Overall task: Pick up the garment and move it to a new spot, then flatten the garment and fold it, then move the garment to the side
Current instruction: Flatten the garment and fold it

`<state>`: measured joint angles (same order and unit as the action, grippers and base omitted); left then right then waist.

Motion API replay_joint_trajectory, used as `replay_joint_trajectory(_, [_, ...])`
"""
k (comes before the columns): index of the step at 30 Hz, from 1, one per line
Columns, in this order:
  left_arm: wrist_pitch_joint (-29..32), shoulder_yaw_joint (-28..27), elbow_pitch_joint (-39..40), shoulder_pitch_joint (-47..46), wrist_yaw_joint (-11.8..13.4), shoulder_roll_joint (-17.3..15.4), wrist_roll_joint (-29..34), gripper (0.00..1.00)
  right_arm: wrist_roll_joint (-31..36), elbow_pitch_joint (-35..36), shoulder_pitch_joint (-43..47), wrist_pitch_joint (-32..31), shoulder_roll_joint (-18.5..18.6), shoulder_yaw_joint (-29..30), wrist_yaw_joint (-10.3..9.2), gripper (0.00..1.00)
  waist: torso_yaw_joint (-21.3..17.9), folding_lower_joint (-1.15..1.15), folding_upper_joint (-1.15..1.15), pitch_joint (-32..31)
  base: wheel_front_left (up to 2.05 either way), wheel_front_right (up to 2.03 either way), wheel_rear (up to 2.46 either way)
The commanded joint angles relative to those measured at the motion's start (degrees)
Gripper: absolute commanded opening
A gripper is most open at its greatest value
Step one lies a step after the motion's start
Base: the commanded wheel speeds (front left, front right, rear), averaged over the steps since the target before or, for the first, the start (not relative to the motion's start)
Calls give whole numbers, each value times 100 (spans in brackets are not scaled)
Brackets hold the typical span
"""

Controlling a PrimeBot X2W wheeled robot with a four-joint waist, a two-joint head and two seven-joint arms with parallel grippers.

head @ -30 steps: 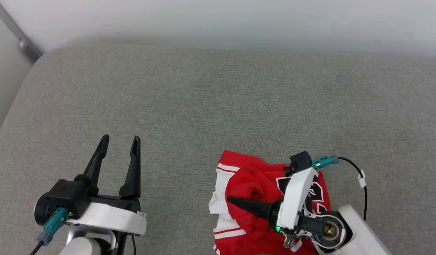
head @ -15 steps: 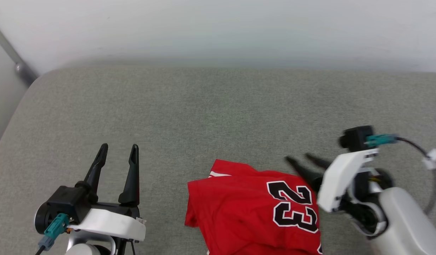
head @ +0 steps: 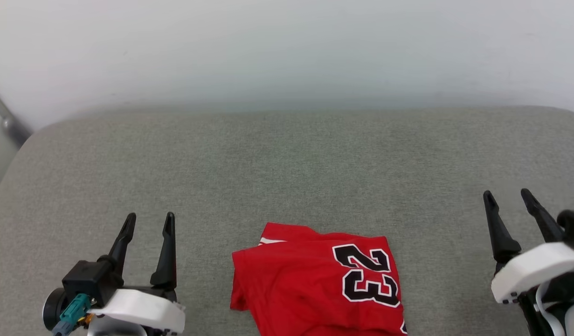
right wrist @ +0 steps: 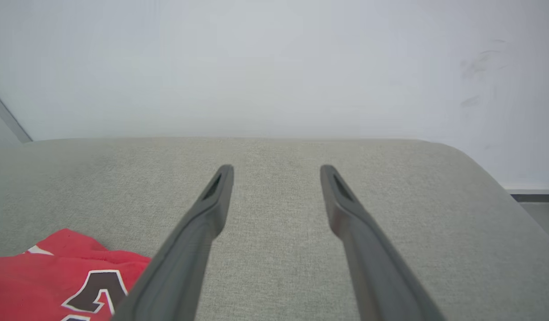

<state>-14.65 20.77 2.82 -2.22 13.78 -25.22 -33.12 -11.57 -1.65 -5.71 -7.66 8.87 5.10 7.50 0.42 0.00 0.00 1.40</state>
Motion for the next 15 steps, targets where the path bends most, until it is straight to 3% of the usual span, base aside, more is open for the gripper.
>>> replay_joint_trajectory(1, [-21,-28,-55,118,12,-1,-20,100,39,157,191,205,-71,35,-3,100,-49,0,0,-62,0,0,0])
replay_joint_trajectory(7, [-44,-97,-168,326,0,26,5,100,111,571,798,616,-222,-48,-3,100,-112,0,0,-191,0,0,0])
replay_joint_trajectory(15, [-55,-107,-170,557,14,81,77,100,201,1029,1269,634,-336,-241,-3,100,-140,0,0,-281,0,0,0])
